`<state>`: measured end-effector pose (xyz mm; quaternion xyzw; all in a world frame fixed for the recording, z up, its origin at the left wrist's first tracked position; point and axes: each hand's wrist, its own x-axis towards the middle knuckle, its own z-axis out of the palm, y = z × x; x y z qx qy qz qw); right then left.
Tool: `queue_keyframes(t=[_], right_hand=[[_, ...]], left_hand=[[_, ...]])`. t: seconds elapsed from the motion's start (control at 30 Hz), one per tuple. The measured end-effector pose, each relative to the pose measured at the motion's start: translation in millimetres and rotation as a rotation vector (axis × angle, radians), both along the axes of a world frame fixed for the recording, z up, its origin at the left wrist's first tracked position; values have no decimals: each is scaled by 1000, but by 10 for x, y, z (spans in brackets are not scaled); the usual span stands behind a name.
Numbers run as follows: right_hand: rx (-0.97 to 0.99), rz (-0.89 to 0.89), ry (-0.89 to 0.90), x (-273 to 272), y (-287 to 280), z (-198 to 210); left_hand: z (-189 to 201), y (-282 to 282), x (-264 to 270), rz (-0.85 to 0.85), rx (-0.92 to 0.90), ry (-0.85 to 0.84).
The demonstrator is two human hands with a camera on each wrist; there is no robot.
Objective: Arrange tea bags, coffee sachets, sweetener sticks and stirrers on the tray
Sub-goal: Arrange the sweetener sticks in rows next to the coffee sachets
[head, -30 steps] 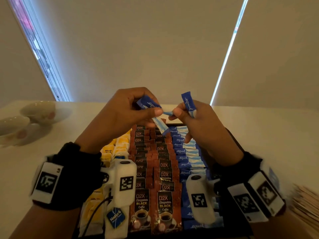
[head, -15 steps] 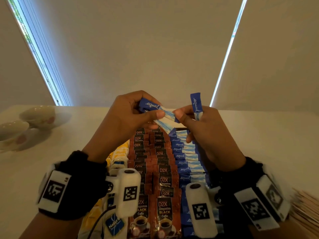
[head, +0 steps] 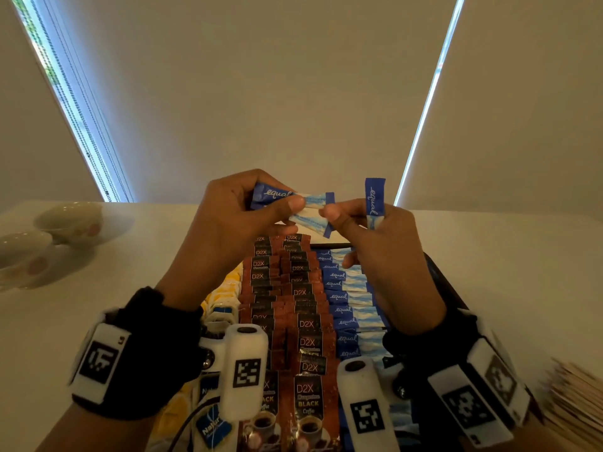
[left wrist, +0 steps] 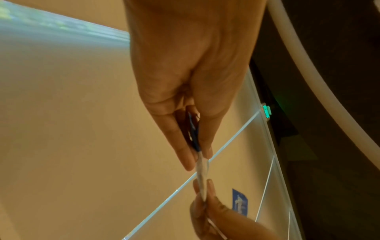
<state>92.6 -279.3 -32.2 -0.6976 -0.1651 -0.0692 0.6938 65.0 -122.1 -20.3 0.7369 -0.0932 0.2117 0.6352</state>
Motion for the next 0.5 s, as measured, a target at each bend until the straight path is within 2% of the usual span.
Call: queue_keyframes(t=[0.1,0.23,0.5], right_hand=[[11,-6,2,-2,0,5],[3,-19,-15,-31,12,4],[-167,-53,-59,-56,54,-23]], left_hand=[[-5,17,2,-24,-61,41],[-13,2,-10,17,-50,18],[-31,-32,-6,69,-53,5]])
